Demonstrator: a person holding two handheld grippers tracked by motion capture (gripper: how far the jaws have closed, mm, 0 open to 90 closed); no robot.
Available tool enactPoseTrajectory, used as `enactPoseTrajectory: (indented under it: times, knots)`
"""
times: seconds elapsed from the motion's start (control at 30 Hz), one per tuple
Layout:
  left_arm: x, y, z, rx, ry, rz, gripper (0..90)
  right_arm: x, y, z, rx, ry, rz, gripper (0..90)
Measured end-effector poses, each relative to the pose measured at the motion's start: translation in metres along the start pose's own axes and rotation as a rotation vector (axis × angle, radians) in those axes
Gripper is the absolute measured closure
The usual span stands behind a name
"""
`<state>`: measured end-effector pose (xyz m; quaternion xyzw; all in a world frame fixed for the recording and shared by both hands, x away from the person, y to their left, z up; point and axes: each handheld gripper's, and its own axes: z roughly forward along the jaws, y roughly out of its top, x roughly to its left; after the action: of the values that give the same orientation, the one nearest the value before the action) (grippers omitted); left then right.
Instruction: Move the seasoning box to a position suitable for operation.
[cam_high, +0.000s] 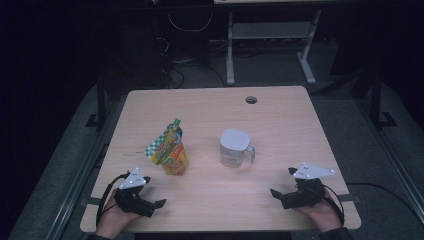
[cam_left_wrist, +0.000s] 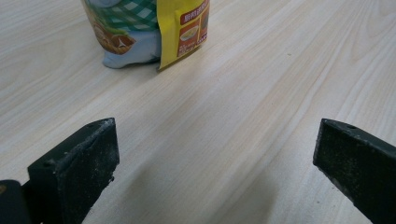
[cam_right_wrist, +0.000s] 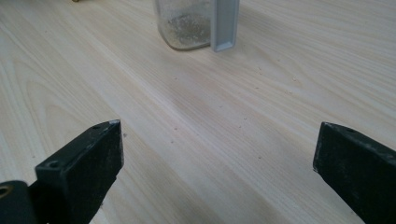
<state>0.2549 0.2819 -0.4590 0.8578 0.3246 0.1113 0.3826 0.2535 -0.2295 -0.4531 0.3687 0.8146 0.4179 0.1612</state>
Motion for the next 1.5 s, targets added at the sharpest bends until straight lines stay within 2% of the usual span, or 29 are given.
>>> enactPoseTrajectory:
  times: [0.43, 0.53, 0.6, 0.73, 0.93, 1.1, 1.33, 1.5]
  knots:
    - [-0.001, 0.002, 0.0, -0.007, -0.008, 0.003, 0.0, -0.002, 0.005, -0.003, -0.019, 0.033, 0.002, 3.2]
    - [-0.001, 0.001, -0.001, -0.016, -0.006, -0.01, 0.0, -0.002, 0.008, -0.003, -0.021, 0.038, -0.002, 3.7]
    - [0.0, 0.001, -0.002, -0.005, -0.006, 0.008, 0.0, -0.002, 0.011, -0.001, -0.014, 0.046, -0.017, 4.9]
    - [-0.001, 0.001, -0.001, -0.017, -0.011, -0.005, 0.0, -0.003, 0.016, 0.001, -0.015, 0.055, -0.018, 5.8]
    - [-0.002, 0.002, -0.001, -0.016, -0.014, 0.005, 0.0, -0.004, 0.022, 0.004, -0.015, 0.065, -0.016, 6.1]
    - [-0.003, 0.003, -0.002, -0.016, -0.016, 0.015, 0.0, -0.006, 0.028, 0.003, -0.021, 0.079, -0.009, 10.4]
    - [-0.003, 0.003, -0.001, -0.017, -0.016, 0.014, 0.0, -0.008, 0.036, 0.005, -0.018, 0.098, -0.024, 10.9]
    - [-0.003, 0.003, -0.002, -0.02, -0.018, 0.009, 0.0, -0.011, 0.045, 0.01, -0.017, 0.104, -0.046, 15.8]
